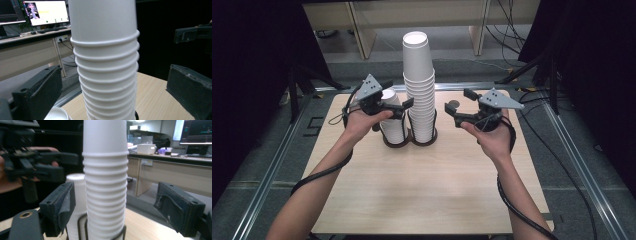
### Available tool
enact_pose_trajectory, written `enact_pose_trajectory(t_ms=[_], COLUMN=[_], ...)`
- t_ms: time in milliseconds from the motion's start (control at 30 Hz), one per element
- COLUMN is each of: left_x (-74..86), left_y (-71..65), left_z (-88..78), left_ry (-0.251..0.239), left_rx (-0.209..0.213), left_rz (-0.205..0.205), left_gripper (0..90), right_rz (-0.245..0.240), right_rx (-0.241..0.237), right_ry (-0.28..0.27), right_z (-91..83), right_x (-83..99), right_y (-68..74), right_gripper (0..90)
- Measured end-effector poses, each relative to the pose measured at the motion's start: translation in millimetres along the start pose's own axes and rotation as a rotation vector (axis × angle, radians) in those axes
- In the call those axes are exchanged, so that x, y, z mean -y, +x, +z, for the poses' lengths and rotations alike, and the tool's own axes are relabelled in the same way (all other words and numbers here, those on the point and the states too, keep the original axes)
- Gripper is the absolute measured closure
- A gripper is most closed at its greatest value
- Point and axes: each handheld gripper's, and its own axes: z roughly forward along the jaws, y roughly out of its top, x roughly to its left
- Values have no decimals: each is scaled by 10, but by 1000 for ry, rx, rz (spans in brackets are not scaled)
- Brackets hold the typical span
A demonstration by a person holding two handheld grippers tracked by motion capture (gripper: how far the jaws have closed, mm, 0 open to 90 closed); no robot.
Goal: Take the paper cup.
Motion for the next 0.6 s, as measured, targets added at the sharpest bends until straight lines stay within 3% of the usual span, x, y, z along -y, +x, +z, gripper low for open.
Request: enact_pose_trajectory(t_ms=[33, 167, 233, 333, 433, 533, 600], left_x=[-20, -72, -101, -110, -115, -98, -81], left_y=[12, 47, 59, 61, 69, 96, 110], left_z=[37, 174, 261, 307, 359, 395, 419], left_ry=[3, 13, 15, 15, 17, 28, 33], left_rx=[1, -6, 5, 4, 7, 5, 7], left_rz=[1, -13, -25, -20, -29, -34, -35], left_gripper=[0, 0, 0, 0, 0, 0, 0], right_rz=[-15, -7, -34, -21, -53, -27, -37], right_rx=[7, -12, -19, -38, -41, -61, -57], right_ry=[-22, -9, -12, -17, -10, 7, 10], right_z=[41, 134, 252, 323, 441, 534, 595], right_x=[-42, -173, -298, -373, -498, -550, -595], right_y=[-18, -25, -56, -71, -63, -53, -55], right_gripper=[172, 172, 172, 172, 171, 165, 161])
